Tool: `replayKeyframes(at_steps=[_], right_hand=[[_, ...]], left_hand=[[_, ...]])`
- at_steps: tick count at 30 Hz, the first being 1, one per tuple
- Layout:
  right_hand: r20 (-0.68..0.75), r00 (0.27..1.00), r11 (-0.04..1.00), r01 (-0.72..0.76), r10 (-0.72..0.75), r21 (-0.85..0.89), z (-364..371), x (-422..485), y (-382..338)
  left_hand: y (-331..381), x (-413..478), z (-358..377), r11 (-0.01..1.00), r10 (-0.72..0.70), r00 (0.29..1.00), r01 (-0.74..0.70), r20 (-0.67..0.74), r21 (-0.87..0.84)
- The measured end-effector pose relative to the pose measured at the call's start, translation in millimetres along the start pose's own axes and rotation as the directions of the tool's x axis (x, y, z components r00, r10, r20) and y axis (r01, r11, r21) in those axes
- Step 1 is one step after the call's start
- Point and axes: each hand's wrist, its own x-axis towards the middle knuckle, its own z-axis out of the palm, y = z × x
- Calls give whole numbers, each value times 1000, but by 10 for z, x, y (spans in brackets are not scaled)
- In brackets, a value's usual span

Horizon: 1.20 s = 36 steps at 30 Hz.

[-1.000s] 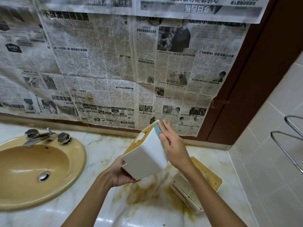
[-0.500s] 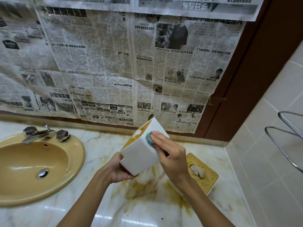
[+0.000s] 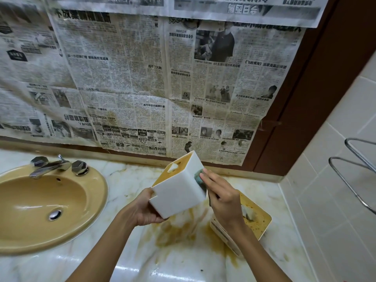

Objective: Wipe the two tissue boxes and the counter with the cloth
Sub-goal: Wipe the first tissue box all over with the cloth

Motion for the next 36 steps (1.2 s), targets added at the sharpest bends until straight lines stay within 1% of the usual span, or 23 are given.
replayKeyframes(at_steps=[2, 3, 7, 9, 12, 14, 15, 16, 17, 18, 19, 20, 21, 22, 24, 26, 28, 31, 34, 36], right_hand=[[-30, 999, 998, -40, 41, 46, 21, 108, -99], [-44, 998, 998, -37, 39, 60, 39, 151, -159], [-48, 997, 995, 63, -60, 72, 99, 103, -265], [-47, 997, 996, 65, -62, 53, 99, 13, -159], [-43, 998, 998, -51, 52, 27, 88, -44, 73], [-46, 976, 977, -210, 212, 29, 69, 4, 142], [-44, 942, 942, -332, 333, 44, 59, 48, 153], [-38, 879, 879, -471, 475, 81, 54, 94, 162], [-7, 777, 768, -620, 630, 160, 48, 154, 165], [65, 622, 586, -763, 780, 274, 43, 223, 176], [180, 441, 354, -858, 880, 372, 33, 297, 181], [319, 279, 125, -895, 906, 429, 22, 356, 197], [436, 167, -40, -904, 884, 426, -5, 400, 195], [522, 112, -116, -916, 846, 385, -35, 419, 198], [621, 98, -141, -935, 777, 325, -70, 414, 182], [690, 113, -120, -952, 715, 281, -93, 365, 163], [714, 122, -112, -956, 689, 271, -105, 309, 162], [734, 106, -142, -953, 670, 267, -101, 246, 173], [744, 66, -206, -942, 665, 267, -77, 233, 178], [740, 48, -258, -920, 671, 294, -45, 227, 188]], left_hand=[[-7, 9, 36, 999, -5, 1000, 5, 2, 51], [-8, 14, 58, 997, -8, 1000, 7, 6, 72], [44, 23, 68, 997, 14, 1000, -15, 9, 79], [96, 9, 41, 997, 30, 1000, -30, 5, 75], [171, -30, -3, 995, 50, 999, -51, 13, 90], [232, -64, -33, 989, 70, 998, -68, -7, 134], [265, -77, -46, 984, 76, 997, -73, -17, 160], [296, -97, -48, 977, 85, 996, -78, -26, 197], [329, -105, -52, 967, 99, 995, -88, -34, 240], [362, -116, -54, 954, 116, 993, -101, -35, 282], [400, -121, -57, 940, 133, 991, -115, -32, 320], [444, -136, -58, 925, 148, 989, -130, -23, 357], [491, -143, -63, 907, 157, 988, -138, -14, 397], [542, -144, -76, 886, 165, 986, -145, -9, 441], [642, -135, -112, 831, 177, 984, -149, -2, 536], [727, -132, -129, 776, 170, 985, -142, 13, 615], [797, -158, -122, 741, 153, 988, -126, 17, 659], [877, -151, -116, 688, 136, 990, -122, 38, 715], [930, -119, -65, 668, 142, 990, -115, 26, 735], [935, -124, 9, 701, 165, 986, -112, -6, 705]])
